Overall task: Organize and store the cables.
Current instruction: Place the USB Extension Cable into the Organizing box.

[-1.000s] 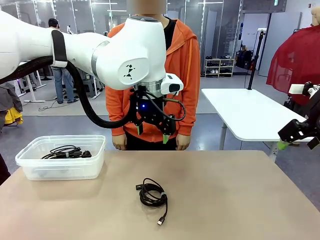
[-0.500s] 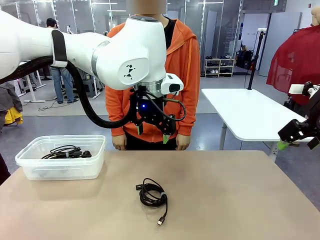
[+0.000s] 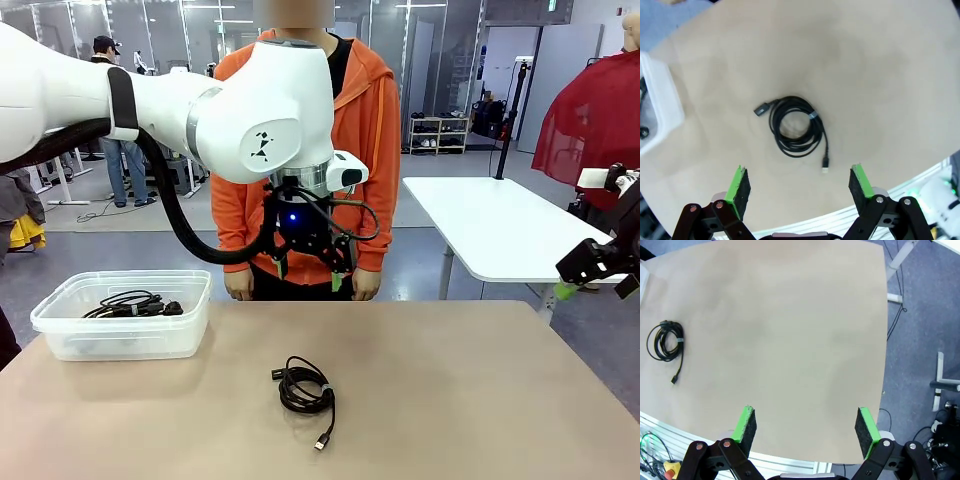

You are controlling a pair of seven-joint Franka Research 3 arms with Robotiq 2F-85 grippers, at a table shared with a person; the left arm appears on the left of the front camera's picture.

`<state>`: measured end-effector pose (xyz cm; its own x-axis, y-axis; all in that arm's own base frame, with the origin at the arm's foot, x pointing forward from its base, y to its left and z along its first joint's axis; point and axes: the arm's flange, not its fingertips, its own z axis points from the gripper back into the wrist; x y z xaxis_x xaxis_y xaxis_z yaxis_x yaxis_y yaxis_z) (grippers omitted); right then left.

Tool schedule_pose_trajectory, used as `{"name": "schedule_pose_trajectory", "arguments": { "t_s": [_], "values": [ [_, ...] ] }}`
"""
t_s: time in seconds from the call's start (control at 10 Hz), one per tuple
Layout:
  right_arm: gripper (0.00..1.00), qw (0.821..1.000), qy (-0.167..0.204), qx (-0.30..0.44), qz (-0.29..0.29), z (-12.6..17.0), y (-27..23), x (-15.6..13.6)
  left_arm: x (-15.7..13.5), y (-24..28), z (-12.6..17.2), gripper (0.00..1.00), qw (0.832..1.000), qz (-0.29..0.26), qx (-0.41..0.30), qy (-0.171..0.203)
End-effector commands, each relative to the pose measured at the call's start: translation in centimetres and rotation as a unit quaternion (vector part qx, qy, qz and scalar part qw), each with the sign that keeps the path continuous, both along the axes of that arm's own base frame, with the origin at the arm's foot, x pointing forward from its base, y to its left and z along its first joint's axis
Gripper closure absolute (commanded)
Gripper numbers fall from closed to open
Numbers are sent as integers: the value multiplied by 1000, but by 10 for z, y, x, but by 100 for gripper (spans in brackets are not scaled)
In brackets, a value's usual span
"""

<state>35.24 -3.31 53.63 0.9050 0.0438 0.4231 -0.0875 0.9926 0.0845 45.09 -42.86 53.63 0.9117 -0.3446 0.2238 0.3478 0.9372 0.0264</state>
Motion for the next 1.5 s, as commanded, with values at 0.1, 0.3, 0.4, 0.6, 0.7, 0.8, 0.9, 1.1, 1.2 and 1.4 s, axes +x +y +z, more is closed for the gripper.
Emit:
{"name": "schedule_pose_trajectory", "arguments": {
  "t_s": [0.1, 0.3, 0.4, 0.6, 0.7, 0.8, 0.9, 1.1, 1.2, 1.4],
  "values": [
    [0, 1000, 4, -1, 3, 1, 2, 1, -3, -21, -21, 0, 986, 150, -64, 19],
    [0, 1000, 4, -1, 3, 1, 2, 1, 7, -33, -48, 0, 961, 269, -58, 26],
    [0, 1000, 4, -1, 3, 1, 2, 1, 7, -41, -59, 0, 958, 278, -63, 34],
    [0, 1000, 4, -1, 3, 1, 2, 1, 12, -45, -77, 0, 958, 278, -55, 40],
    [0, 1000, 4, -1, 3, 1, 2, 1, 15, -44, -85, 0, 957, 281, -53, 50],
    [0, 1000, 4, -1, 3, 1, 2, 1, 19, -43, -93, 0, 955, 288, -44, 49],
    [0, 1000, 4, -1, 3, 1, 2, 1, 23, -42, -104, 0, 954, 292, -39, 54],
    [0, 1000, 4, -1, 3, 1, 2, 1, 34, -37, -129, 0, 954, 288, -42, 70],
    [0, 1000, 4, -1, 3, 1, 2, 1, 38, -35, -141, 0, 953, 289, -46, 76],
    [0, 1000, 4, -1, 3, 1, 2, 1, 43, -40, -160, 0, 954, 282, -48, 93]
  ]
}}
